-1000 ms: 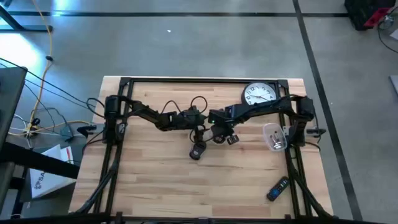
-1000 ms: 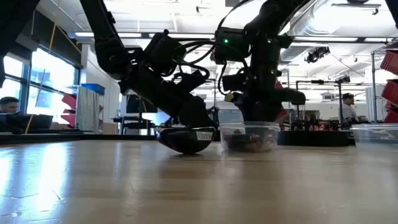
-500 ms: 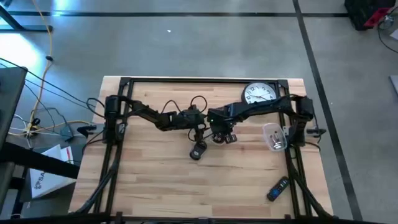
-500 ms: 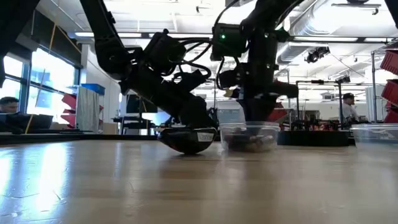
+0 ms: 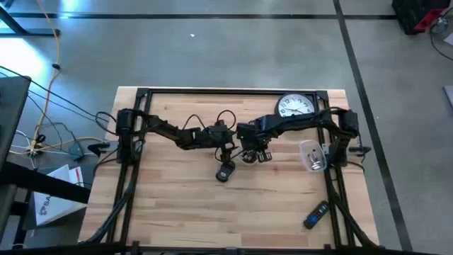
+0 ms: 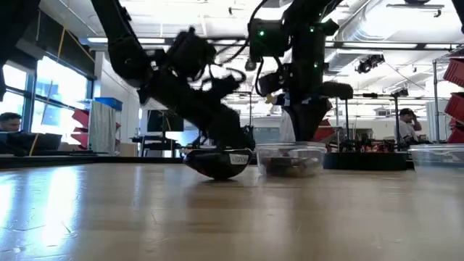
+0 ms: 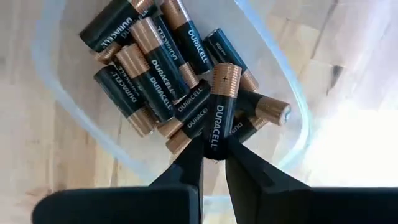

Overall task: Insert battery
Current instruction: Insert the brown battery into the mouse's battery compartment

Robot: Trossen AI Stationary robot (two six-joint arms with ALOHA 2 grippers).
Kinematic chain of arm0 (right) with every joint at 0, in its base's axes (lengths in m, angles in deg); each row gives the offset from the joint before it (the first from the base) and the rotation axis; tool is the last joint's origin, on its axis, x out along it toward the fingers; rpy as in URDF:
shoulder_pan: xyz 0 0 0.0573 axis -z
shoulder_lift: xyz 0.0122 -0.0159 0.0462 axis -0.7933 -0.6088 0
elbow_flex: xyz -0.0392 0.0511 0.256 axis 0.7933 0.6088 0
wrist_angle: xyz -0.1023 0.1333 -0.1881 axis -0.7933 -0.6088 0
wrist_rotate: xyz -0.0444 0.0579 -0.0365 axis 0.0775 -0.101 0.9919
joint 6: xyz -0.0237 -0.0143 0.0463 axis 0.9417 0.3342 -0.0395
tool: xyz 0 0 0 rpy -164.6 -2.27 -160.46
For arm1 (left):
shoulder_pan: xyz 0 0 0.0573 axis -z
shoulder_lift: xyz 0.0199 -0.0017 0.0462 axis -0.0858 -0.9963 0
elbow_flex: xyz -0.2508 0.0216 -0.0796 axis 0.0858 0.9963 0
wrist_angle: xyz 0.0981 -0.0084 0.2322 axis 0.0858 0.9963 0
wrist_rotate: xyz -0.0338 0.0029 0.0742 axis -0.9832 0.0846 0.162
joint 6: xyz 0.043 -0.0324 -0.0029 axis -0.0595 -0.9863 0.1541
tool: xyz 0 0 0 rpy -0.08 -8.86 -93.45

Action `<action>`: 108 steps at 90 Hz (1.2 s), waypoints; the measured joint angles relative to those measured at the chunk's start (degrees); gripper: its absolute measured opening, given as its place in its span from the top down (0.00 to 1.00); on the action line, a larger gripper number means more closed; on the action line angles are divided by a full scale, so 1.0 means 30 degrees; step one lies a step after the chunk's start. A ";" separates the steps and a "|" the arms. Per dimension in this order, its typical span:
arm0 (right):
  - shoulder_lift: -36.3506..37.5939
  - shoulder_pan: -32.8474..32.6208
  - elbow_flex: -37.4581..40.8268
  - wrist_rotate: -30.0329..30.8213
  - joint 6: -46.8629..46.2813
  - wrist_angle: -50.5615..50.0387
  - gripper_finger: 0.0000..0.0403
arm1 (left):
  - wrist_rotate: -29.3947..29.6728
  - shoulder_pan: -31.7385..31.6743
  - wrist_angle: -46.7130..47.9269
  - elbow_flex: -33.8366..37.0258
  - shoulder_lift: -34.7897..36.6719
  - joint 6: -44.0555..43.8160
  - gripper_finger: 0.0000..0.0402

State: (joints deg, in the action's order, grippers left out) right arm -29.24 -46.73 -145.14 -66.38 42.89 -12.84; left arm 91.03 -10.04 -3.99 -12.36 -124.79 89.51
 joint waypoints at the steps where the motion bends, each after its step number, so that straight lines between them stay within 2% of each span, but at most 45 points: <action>1: 0.0058 -0.0044 0.0000 -0.0001 -0.0064 -0.0005 0.94 | 0.0087 0.0055 0.0160 0.0000 0.0170 0.0062 0.26; 19: 0.0994 -0.1061 -0.0012 -0.0089 -0.2172 0.0088 0.94 | 0.2720 0.1045 0.4531 0.0000 0.3526 0.0599 0.26; 29: 0.1082 -0.1742 0.0253 0.0003 -0.3223 0.0557 0.94 | 0.3113 0.1617 0.6645 0.0266 0.4975 0.0135 0.26; 49: 0.1082 -0.3110 0.1105 0.0846 -0.5797 0.2575 0.94 | 0.3126 0.3154 0.7042 0.2543 0.6808 -0.3177 0.26; 71: 0.1070 -0.4203 0.1115 0.2693 -0.7439 0.2991 0.94 | 0.4512 0.5785 0.8461 0.3015 0.6449 -0.6436 0.26; 83: 0.1002 -0.4023 0.1115 0.3694 -0.8157 0.2843 0.94 | 0.4945 0.5890 0.8654 0.3009 0.6011 -0.7659 0.26; 95: 0.1009 -0.3569 0.1115 0.3661 -0.8837 0.2861 0.94 | 0.5425 0.5734 0.8107 0.3002 0.5057 -0.8409 0.26; 108: 0.1007 -0.3295 0.1115 0.3639 -0.8985 0.2856 0.94 | 0.4645 0.5817 0.6722 0.3003 0.3165 -0.9507 0.26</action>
State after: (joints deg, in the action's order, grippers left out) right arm -26.22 -56.62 -141.79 -55.46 15.94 -4.28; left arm 104.96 7.41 16.17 -3.35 -115.30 60.98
